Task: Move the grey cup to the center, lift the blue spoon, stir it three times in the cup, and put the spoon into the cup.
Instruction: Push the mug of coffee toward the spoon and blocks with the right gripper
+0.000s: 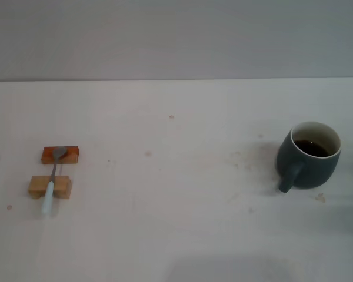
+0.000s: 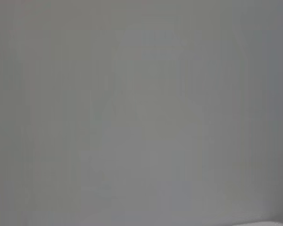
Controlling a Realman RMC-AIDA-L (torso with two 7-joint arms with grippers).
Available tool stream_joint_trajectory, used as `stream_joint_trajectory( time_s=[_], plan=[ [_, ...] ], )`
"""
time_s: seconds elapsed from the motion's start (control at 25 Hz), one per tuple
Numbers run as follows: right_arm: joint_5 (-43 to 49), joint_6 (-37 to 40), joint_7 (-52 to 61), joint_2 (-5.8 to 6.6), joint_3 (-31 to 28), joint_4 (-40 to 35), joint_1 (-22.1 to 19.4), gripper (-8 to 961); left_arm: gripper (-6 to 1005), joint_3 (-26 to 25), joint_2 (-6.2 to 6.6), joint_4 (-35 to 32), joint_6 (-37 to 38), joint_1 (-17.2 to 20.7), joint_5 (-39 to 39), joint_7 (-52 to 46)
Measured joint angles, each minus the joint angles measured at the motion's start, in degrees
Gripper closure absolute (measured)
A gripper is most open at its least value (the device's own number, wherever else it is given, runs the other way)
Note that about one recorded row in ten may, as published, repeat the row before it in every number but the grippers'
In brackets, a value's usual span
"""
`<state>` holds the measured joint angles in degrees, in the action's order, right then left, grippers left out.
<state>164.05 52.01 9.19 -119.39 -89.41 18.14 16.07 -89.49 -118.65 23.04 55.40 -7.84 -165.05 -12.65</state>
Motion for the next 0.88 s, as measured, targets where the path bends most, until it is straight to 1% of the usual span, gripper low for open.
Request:
stream_joint_trajectory(
  time_s=[0.24,0.64,0.68,0.72,0.88],
  plan=[
    [-0.1,0.0,4.8,0.03,4.5,-1.5,0.5,954,215,0.0,0.00,0.2,0.4,0.2,0.0,-0.1],
    [-0.1,0.2,8.4,-0.15,13.8,-1.9,0.7,953,215,-0.1,0.00,0.7,1.8,0.5,0.0,-0.3],
    [-0.1,0.2,9.1,-0.09,15.8,-1.7,0.8,953,215,-0.1,0.02,0.7,1.9,0.5,0.0,-0.6],
    [-0.1,0.2,9.1,-0.09,15.8,-1.7,0.8,953,215,-0.1,0.04,0.7,2.1,0.6,0.0,-0.8],
    [-0.2,0.3,10.3,0.04,19.3,-1.5,0.9,953,215,-0.2,0.08,0.9,2.9,0.7,0.0,-1.1]
  ],
)
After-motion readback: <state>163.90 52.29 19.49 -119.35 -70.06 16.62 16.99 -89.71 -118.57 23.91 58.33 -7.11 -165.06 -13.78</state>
